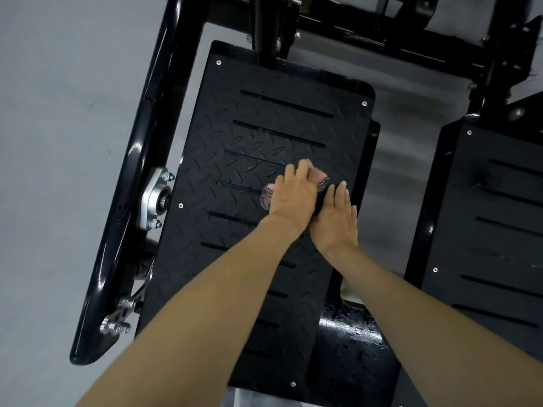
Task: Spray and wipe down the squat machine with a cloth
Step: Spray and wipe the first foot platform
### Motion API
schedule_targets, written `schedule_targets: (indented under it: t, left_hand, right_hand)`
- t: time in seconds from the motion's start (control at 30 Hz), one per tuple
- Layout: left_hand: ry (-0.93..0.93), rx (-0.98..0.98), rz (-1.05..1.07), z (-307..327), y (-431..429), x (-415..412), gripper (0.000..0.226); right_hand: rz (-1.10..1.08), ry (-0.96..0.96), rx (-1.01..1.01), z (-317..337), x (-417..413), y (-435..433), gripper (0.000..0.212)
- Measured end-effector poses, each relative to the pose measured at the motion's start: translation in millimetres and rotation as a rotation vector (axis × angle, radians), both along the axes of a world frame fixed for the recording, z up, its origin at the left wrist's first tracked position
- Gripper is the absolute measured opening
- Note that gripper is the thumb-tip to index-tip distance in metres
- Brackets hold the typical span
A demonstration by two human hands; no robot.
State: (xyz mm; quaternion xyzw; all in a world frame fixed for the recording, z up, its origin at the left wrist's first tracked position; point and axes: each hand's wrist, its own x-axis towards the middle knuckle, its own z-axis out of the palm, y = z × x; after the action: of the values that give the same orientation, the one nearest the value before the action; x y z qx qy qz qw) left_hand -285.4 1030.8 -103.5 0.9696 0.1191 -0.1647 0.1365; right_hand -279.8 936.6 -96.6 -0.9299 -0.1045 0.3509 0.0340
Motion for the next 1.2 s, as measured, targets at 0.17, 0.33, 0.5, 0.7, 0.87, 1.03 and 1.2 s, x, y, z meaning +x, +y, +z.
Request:
schedule_targets:
  t: [0.17, 0.33, 0.5, 0.7, 0.87, 1.03, 1.2]
  left_hand:
    - [0.000, -0.001, -0.088, 0, 2, 3, 0.054]
    - [0.036, 0.182, -0.278, 2, 55, -6, 0.075]
    - [0.072, 0.189, -0.031, 4, 120, -30, 0.067]
    - [0.023, 0.039, 0.226, 5, 145, -37, 0.051]
    - [-0.307, -0.073, 0.523, 14, 152, -15, 0.038]
    - [-0.050, 0.073, 0.286, 6, 151, 18, 0.061]
    - [0.050, 0.127, 0.239, 4, 121, 31, 0.054]
  right_hand:
    - [-0.032, 0.031, -0.019, 5, 2, 5, 0.079]
    - [-0.015, 0.079, -0.093, 11, 6, 13, 0.079]
    - [-0.089, 0.064, -0.065, 11, 6, 24, 0.077]
    - [-0.183, -0.002, -0.016, 11, 11, 38, 0.074]
    - [-0.172, 0.007, -0.002, 11, 23, 48, 0.075]
    - [-0.162, 0.022, 0.029, 8, 29, 53, 0.075]
    - [-0.144, 0.014, 0.022, 6, 30, 45, 0.076]
